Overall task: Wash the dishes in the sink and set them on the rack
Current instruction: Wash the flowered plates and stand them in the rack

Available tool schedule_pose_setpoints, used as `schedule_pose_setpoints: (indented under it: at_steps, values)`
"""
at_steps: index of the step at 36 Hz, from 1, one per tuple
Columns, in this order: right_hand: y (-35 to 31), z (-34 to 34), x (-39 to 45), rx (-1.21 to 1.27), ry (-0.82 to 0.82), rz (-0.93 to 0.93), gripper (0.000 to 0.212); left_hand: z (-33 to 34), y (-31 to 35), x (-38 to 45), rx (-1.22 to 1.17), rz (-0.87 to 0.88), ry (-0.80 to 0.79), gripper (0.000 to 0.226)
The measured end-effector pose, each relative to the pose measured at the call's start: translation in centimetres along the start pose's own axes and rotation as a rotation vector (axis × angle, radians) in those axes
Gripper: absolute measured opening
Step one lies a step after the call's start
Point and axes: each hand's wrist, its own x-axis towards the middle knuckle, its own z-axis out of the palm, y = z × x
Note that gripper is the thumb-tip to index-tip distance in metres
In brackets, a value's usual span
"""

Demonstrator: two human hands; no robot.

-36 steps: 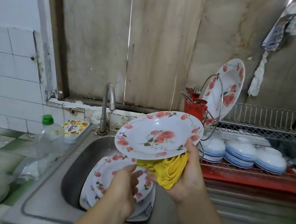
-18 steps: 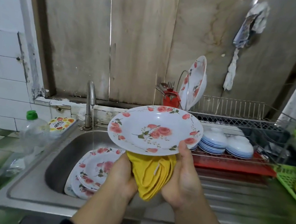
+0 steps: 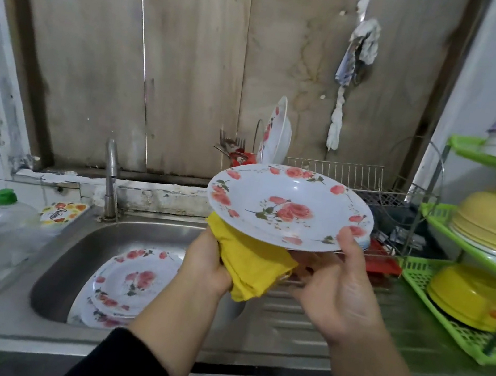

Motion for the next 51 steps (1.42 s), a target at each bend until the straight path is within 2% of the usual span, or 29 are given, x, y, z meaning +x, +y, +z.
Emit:
schedule_pose_setpoints:
  at_steps: [6, 9, 14, 18, 20, 22, 25, 31, 40, 45, 51]
  values:
    - [-3.9, -1.6, -0.8, 0.013, 0.038, -0.064, 0.114, 2.7, -0.2, 0.3, 0.005, 0.02, -0.012, 0.032]
    - [-6.1, -1.6, -1.1, 0.047, 0.0, -0.14, 0.095, 4.3, 0.5, 0.3, 0.032, 0.065, 0.005, 0.033]
    - [-9.5, -1.2, 0.0, 0.136, 0.052, -0.211, 0.085, 6.7, 2.3, 1.4, 0.054, 0.079, 0.003, 0.037]
    - [-12.0, -0.8, 1.7, 0.1, 0.077, -0.269, 0.103, 8.2, 4.1, 3.0, 0.008, 0.139, -0.004, 0.034]
    - [-13.0, -0.5, 2.9, 0.081, 0.096, -0.289, 0.104, 9.1, 5.3, 3.9, -0.006, 0.153, -0.018, 0.032]
    - [-13.8, 0.0, 4.1, 0.069, 0.105, -0.299, 0.093, 9.9, 6.3, 4.8, -0.002, 0.171, -0.014, 0.033]
    - [-14.7, 0.9, 6.1, 0.044, 0.136, -0.304, 0.054, 11.0, 7.9, 6.2, 0.037, 0.209, 0.001, 0.03]
    - [-15.7, 2.1, 11.0, -0.096, 0.167, -0.283, 0.026, 12.3, 10.9, 8.7, 0.09, 0.271, 0.029, 0.036]
    - [-14.7, 2.4, 19.4, -0.327, 0.155, -0.236, 0.039, 12.6, 12.8, 11.2, 0.122, 0.326, 0.102, 0.035]
    - [-13.1, 2.6, 21.7, -0.41, 0.127, -0.202, 0.075, 12.1, 13.0, 12.1, 0.15, 0.313, 0.155, 0.035]
    - [-11.4, 2.4, 23.7, -0.529, 0.065, -0.187, 0.056, 11.9, 13.1, 12.5, 0.175, 0.333, 0.193, 0.037]
